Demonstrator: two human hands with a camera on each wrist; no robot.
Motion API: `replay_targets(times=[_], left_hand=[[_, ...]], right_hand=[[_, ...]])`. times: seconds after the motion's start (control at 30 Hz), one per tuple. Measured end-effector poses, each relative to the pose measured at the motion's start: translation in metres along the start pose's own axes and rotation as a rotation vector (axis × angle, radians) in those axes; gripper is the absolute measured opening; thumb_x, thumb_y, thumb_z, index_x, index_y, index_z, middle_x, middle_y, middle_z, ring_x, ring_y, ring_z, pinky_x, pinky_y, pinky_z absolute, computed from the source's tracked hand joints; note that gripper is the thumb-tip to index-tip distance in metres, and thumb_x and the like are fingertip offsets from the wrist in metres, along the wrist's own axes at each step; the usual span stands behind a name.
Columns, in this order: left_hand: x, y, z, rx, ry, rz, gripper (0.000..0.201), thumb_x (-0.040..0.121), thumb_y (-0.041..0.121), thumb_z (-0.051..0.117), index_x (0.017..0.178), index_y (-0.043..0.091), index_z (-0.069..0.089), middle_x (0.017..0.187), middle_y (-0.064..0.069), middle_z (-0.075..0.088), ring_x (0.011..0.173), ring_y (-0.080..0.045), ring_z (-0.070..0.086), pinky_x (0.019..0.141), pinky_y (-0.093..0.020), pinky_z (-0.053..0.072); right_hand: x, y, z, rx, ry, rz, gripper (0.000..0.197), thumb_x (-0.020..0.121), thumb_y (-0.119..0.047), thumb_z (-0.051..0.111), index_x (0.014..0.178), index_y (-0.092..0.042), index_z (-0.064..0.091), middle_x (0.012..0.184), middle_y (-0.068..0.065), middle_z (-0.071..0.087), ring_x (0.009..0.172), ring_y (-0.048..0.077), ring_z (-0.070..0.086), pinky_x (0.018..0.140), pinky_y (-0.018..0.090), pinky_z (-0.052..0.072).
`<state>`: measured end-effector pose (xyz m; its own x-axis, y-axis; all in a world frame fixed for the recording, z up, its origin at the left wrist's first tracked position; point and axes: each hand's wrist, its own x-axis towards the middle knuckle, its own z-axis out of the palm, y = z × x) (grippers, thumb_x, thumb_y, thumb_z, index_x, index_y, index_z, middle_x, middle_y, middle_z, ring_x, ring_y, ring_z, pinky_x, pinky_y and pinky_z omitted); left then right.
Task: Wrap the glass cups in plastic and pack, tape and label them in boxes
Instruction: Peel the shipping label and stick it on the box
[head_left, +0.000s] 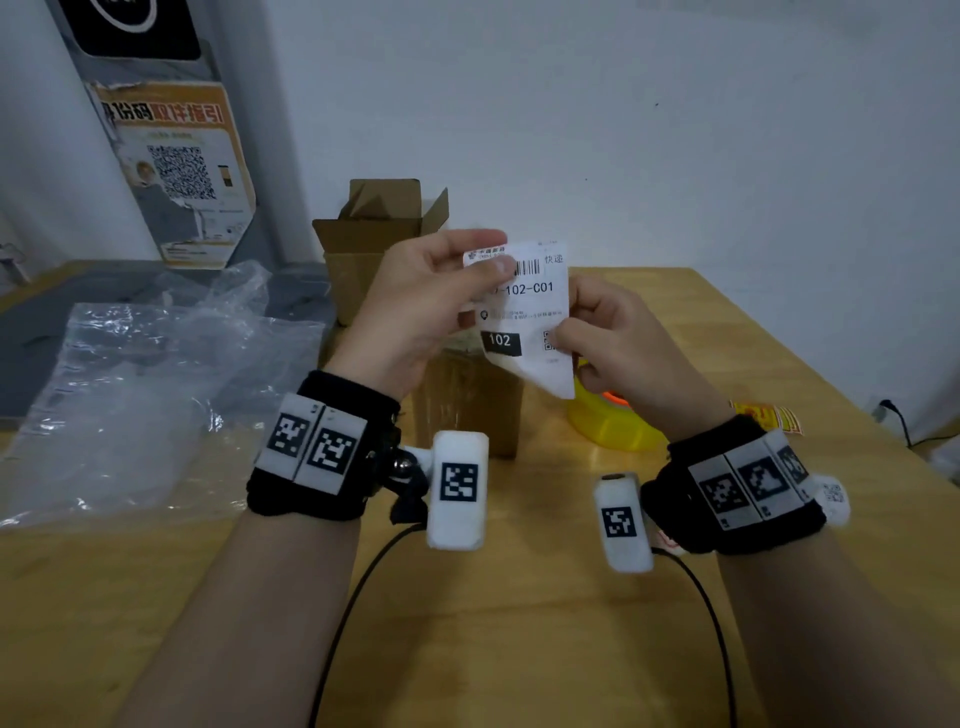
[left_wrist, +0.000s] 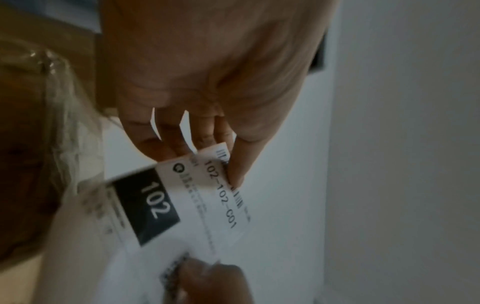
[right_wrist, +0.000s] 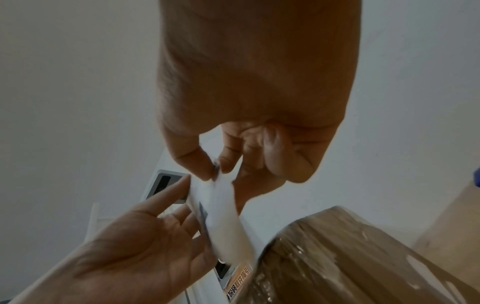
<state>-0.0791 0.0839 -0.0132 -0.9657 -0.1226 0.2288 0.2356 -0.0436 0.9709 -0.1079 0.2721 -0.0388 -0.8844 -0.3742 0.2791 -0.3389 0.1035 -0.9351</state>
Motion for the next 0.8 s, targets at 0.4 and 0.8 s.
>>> replay_targets(times=[0.4, 0.8], left_hand=[[-0.003, 0.041, -0.006, 0.268, 0.043, 0.190, 0.008, 0.086, 0.020, 0.082, 0.088, 0.026, 0.077, 0.082, 0.010, 0.077, 0.077, -0.001, 0.068, 0.066, -0.023, 0.051], [0.053, 0.079, -0.030, 0.435, 0.012, 0.119, 0.012, 0.087, 0.012, 0.082, 0.094, 0.022, 0.079, 0.095, -0.007, 0.080, 0.087, -0.022, 0.073, 0.089, -0.047, 0.061]], right_hand=[[-0.024, -0.012, 0.005, -0.026, 0.171, 0.097, 0.018, 0.087, -0.010, 0.079, 0.103, -0.020, 0.078, 0.075, -0.007, 0.075, 0.055, 0.009, 0.051, 0.045, 0.018, 0.038], [-0.006, -0.032, 0.030, 0.085, 0.305, 0.257, 0.050, 0.088, -0.020, 0.081, 0.128, -0.023, 0.051, 0.092, 0.004, 0.077, 0.047, 0.015, 0.060, 0.037, 0.023, 0.034]])
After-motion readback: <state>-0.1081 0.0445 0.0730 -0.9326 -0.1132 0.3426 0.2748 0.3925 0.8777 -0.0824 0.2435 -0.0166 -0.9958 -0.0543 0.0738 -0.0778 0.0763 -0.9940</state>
